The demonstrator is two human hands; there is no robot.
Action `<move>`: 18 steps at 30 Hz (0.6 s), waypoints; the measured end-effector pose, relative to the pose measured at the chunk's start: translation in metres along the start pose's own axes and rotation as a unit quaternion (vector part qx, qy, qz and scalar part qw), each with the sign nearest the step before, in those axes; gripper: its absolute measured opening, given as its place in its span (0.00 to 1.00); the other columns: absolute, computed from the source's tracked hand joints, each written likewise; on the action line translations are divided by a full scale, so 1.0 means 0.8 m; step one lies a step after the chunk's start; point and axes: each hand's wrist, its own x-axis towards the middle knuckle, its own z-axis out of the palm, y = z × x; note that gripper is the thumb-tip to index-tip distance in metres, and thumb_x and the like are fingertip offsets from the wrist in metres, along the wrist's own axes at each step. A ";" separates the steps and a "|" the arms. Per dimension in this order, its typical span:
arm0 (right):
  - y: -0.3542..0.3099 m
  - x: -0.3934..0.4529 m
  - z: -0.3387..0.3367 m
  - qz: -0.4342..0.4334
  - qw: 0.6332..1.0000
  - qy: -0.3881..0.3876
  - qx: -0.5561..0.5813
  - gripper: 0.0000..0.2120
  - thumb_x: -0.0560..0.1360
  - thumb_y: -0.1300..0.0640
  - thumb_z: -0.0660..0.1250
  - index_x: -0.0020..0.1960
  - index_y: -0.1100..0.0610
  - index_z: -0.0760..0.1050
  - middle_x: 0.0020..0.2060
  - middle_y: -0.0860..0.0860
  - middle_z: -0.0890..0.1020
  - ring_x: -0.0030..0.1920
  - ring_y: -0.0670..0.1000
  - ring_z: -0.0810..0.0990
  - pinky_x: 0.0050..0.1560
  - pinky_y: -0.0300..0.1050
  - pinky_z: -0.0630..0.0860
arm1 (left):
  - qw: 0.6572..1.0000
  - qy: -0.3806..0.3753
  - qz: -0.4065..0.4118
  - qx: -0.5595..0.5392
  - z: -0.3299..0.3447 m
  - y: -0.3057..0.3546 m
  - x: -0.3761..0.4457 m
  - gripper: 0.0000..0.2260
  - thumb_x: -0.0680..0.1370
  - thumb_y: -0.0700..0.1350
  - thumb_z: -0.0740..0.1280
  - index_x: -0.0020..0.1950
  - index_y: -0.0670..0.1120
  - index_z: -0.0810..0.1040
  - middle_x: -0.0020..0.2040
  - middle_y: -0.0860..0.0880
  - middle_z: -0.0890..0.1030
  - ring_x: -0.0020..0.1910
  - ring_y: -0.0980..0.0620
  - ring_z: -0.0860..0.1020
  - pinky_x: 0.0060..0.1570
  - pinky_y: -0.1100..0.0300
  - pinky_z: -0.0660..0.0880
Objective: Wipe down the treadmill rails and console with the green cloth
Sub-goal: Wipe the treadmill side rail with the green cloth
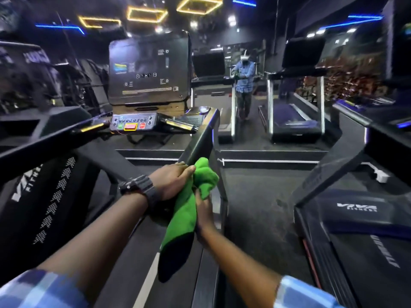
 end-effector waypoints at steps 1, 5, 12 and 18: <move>-0.001 0.000 0.000 -0.015 1.000 -0.001 -0.008 0.15 0.74 0.42 0.64 0.54 0.51 0.77 0.52 0.53 0.82 0.55 0.54 0.80 0.61 0.53 0.75 | 1.000 -0.003 0.000 -0.008 -0.002 -0.001 0.006 0.25 0.81 0.57 0.49 0.65 0.43 0.73 0.68 0.43 0.73 0.67 0.45 0.71 0.67 0.54 0.66; -0.042 0.051 -0.001 -0.090 0.990 -0.038 -0.104 0.34 0.69 0.41 0.59 0.66 0.63 0.75 0.61 0.62 0.79 0.62 0.59 0.78 0.59 0.46 0.72 | 1.000 0.010 0.010 -0.012 -0.005 -0.010 0.025 0.33 0.74 0.67 0.45 0.64 0.47 0.73 0.64 0.44 0.77 0.63 0.46 0.74 0.63 0.51 0.69; -0.032 0.128 -0.019 0.057 0.996 -0.031 -0.063 0.19 0.83 0.47 0.59 0.64 0.60 0.76 0.59 0.61 0.81 0.61 0.60 0.78 0.49 0.43 0.69 | 0.999 -0.011 0.015 0.050 0.006 -0.015 0.075 0.44 0.68 0.74 0.39 0.58 0.42 0.76 0.63 0.44 0.75 0.65 0.47 0.72 0.65 0.51 0.67; -0.021 0.175 -0.010 -0.105 0.991 -0.036 -0.074 0.36 0.68 0.36 0.56 0.63 0.63 0.76 0.59 0.62 0.80 0.61 0.59 0.78 0.63 0.53 0.73 | 0.999 0.002 0.021 0.039 0.011 -0.008 0.131 0.31 0.76 0.66 0.48 0.67 0.47 0.71 0.72 0.46 0.69 0.70 0.50 0.67 0.68 0.61 0.62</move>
